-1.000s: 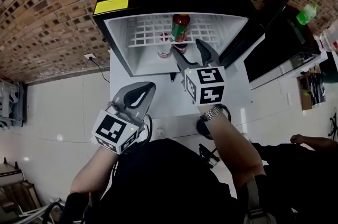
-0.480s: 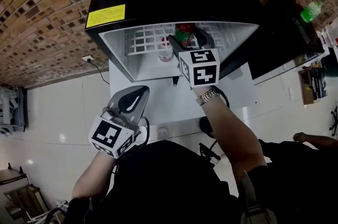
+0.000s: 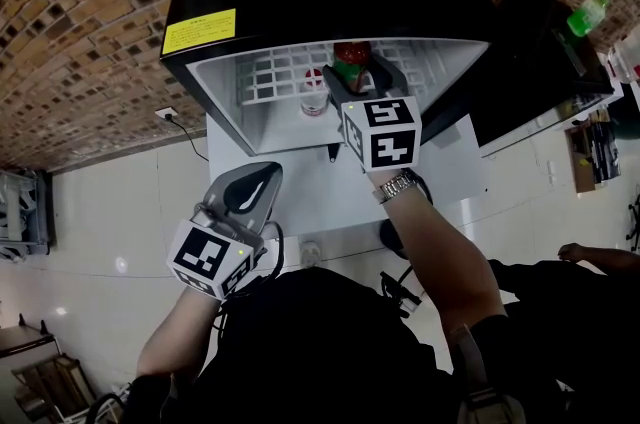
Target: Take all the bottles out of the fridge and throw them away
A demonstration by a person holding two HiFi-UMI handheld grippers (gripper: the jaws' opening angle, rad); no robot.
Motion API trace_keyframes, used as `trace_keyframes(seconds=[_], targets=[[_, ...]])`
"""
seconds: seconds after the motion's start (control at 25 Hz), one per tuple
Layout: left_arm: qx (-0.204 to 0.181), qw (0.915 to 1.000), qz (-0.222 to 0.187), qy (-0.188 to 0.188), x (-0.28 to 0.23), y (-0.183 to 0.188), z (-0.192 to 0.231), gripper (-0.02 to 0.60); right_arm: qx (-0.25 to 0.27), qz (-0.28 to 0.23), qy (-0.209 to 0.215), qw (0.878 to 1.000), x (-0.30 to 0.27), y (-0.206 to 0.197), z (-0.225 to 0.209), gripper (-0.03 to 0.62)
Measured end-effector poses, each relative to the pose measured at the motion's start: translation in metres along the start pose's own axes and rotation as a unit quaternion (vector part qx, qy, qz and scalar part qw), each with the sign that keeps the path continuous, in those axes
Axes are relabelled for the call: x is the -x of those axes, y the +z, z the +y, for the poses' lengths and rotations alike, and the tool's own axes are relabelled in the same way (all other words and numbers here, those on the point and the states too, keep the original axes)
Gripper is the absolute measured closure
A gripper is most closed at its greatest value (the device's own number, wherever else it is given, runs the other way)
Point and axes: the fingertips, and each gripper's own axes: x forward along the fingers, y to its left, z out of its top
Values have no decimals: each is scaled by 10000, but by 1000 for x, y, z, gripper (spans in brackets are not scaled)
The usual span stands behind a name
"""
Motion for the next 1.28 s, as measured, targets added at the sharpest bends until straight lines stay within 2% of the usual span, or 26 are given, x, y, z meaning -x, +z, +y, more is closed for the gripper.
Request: trace_keyframes(seconds=[0.4,0.6,0.88,1.28], targets=[[-69,9996,-44,-272,4,-4,-24,577,-61,-12,-5,10000,49,-11,10,321],[-79,9993,-55,-368,5,-6,-50,578,-123,-11,6,9999,88,-22,12,319],[-126,9992,-70,-386,1,-5,-104,578,-190,-21,139,9997,161,-44,9,319],[-137,9996,80,-252,-10,-24,-205,578,-191,156,390,9989,274,-103,-9,320]])
